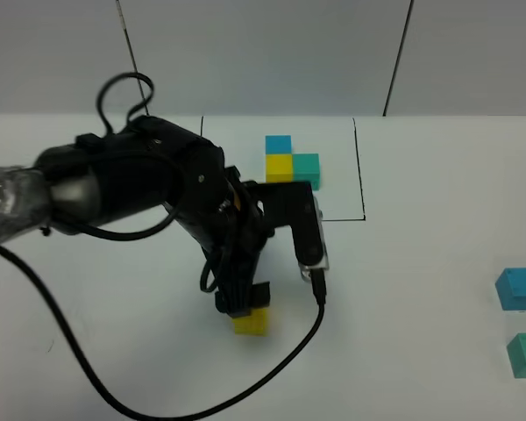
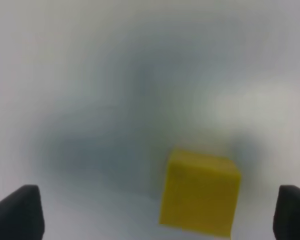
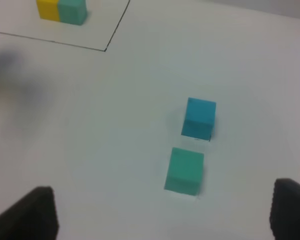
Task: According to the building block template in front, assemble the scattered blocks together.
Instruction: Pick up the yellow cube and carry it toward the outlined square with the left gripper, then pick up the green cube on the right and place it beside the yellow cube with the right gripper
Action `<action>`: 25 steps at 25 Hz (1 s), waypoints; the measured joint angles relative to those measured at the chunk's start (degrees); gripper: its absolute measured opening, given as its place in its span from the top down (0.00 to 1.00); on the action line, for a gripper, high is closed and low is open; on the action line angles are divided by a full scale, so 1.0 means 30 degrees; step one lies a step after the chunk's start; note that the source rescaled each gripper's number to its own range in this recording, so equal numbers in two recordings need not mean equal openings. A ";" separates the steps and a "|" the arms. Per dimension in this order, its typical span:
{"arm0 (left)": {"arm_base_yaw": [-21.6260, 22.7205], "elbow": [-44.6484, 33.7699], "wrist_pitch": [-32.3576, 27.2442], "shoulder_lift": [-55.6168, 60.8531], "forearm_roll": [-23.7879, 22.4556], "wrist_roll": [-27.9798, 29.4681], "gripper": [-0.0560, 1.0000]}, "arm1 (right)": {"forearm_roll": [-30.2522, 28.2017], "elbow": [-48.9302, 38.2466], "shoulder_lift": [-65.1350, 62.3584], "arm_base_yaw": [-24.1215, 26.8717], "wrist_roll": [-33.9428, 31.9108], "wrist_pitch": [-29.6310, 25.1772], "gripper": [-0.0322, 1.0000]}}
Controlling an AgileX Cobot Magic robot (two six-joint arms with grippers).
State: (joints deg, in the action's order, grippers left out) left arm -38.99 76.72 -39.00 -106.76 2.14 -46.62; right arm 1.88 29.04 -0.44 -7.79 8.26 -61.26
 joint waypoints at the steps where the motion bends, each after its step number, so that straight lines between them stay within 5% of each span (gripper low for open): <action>1: 0.0000 0.0000 -0.0269 0.0868 -0.1092 0.1517 0.00 | 0.0000 0.0000 0.0000 0.0000 0.0000 0.0000 0.26; 8: 0.1037 0.0000 -0.5880 0.6860 -1.1703 1.2660 0.01 | 0.0000 0.0000 0.0000 0.0000 0.0000 0.0000 0.26; 11: 0.2337 0.0000 -0.9084 0.9494 -1.3854 1.3977 0.01 | 0.0000 0.0000 0.0000 0.0000 0.0000 0.0000 0.26; 16: 0.4171 0.0000 -0.9783 1.4984 -1.3751 1.4125 0.02 | 0.0000 0.0000 0.0000 0.0000 0.0000 0.0000 0.26; 25: 0.4400 0.0071 -0.9805 2.5777 -1.0886 1.6042 0.06 | 0.0000 0.0000 0.0000 0.0000 0.0000 0.0000 0.26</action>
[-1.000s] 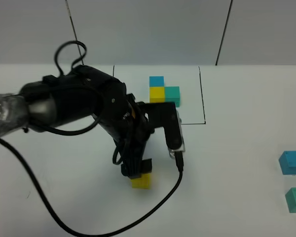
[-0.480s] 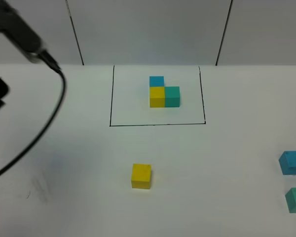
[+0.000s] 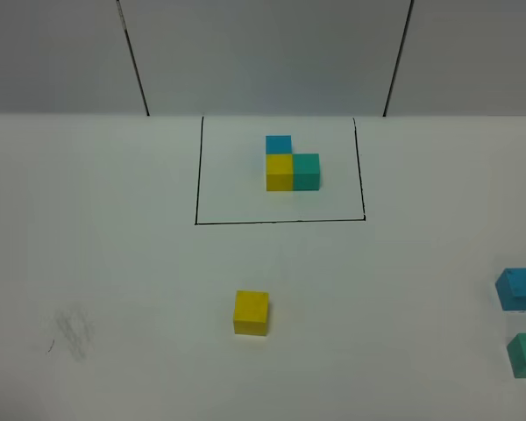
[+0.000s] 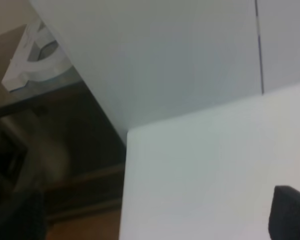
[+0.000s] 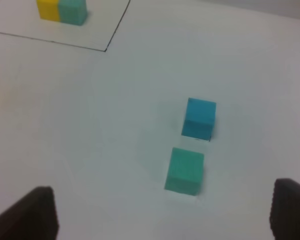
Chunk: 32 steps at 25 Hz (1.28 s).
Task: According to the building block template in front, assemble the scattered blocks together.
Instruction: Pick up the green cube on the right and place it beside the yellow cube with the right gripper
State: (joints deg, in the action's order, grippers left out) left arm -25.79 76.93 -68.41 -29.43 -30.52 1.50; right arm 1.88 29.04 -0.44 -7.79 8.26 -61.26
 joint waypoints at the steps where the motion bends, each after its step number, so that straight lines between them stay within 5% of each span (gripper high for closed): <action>1: 0.0103 0.0000 0.0000 0.0869 0.0726 -0.0003 0.06 | 0.0000 0.0000 0.0000 0.0000 0.0000 0.0000 0.26; 6: 0.2346 -0.0973 0.0000 0.3348 0.3580 -0.1316 0.07 | 0.0000 0.0000 0.0000 0.0000 0.0000 0.0000 0.26; 11: 0.6883 -0.4180 0.0000 0.5598 0.6183 -0.2694 0.08 | 0.0000 0.0000 0.0000 0.0000 0.0000 0.0000 0.26; 16: 0.9943 -0.8303 0.1203 0.8756 0.8510 -0.1667 0.09 | 0.0000 0.0000 0.0000 0.0000 0.0000 0.0000 0.26; 24: 1.1200 -1.3841 0.2050 0.9915 0.9402 0.0122 0.11 | 0.0000 0.0000 0.0000 0.0000 0.0000 0.0000 0.26; 32: 1.1200 -1.5870 0.2485 0.9934 0.9439 0.0683 0.11 | 0.0000 0.0000 0.0000 0.0000 0.0000 0.0000 0.26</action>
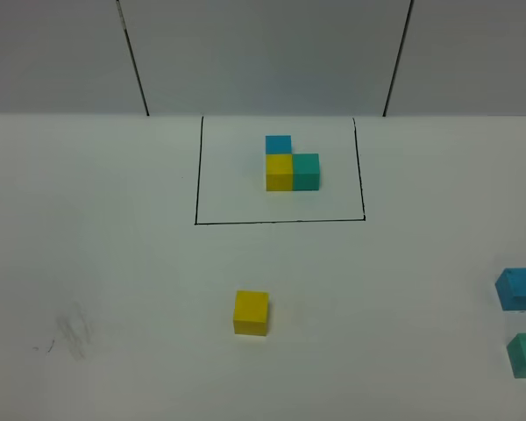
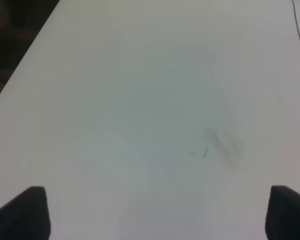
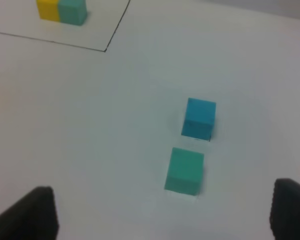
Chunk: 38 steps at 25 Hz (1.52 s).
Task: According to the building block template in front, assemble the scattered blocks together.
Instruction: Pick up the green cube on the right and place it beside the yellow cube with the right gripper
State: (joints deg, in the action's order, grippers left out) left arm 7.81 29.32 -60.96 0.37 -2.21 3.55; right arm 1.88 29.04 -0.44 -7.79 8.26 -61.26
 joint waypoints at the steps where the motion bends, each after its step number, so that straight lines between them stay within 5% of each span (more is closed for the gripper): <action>1: 0.0000 -0.0079 -0.0044 0.0000 0.0008 -0.0044 0.11 | 0.0000 0.0000 0.0000 0.0000 0.0000 0.0000 0.26; 9: 0.0000 -0.0116 -0.0044 0.0012 0.0077 -0.0408 0.18 | 0.0000 0.0000 0.0000 0.0000 0.0000 0.0000 0.26; 25: 0.0005 -0.0116 -0.0044 0.0012 0.0060 -0.0437 0.68 | 0.0000 0.0000 0.0000 0.0000 -0.0161 0.0000 0.26; 38: 0.0005 -0.0116 -0.0044 0.0012 0.0060 -0.0452 0.93 | -0.1396 0.0000 0.1108 0.0000 -0.4296 0.0000 0.26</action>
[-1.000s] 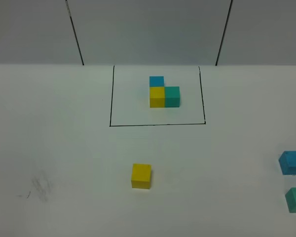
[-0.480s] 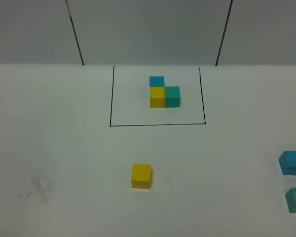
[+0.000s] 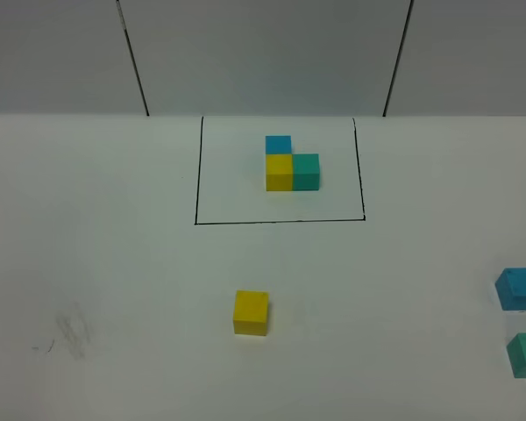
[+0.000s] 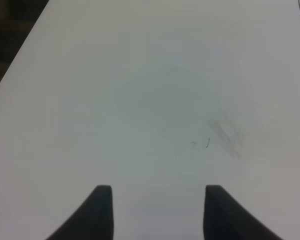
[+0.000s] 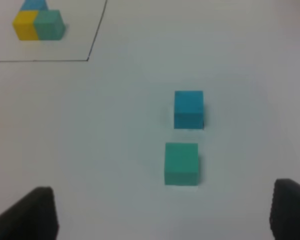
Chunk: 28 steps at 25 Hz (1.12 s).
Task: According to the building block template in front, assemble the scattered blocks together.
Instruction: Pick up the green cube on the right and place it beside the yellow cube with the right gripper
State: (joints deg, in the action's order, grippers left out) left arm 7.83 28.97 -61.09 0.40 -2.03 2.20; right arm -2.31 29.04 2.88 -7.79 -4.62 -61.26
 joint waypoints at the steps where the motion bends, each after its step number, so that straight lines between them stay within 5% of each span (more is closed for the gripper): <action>1: 0.0000 0.0000 0.0000 0.0000 0.0000 0.0000 0.94 | -0.0111 0.0065 0.0695 0.0000 -0.0091 0.0051 0.26; 14: 0.0000 0.0000 0.0000 0.0000 0.0000 0.0000 0.95 | -0.2644 0.2397 1.6377 0.0000 -0.1002 0.2919 0.26; 28: 0.0000 0.0000 0.0000 0.0000 0.0000 -0.0020 0.95 | -0.1525 0.3062 2.4325 0.1740 -0.2510 0.6962 0.26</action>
State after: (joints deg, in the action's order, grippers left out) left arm 7.83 28.97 -61.09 0.40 -2.03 2.14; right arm -6.89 38.23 75.85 -2.57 -12.15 -40.38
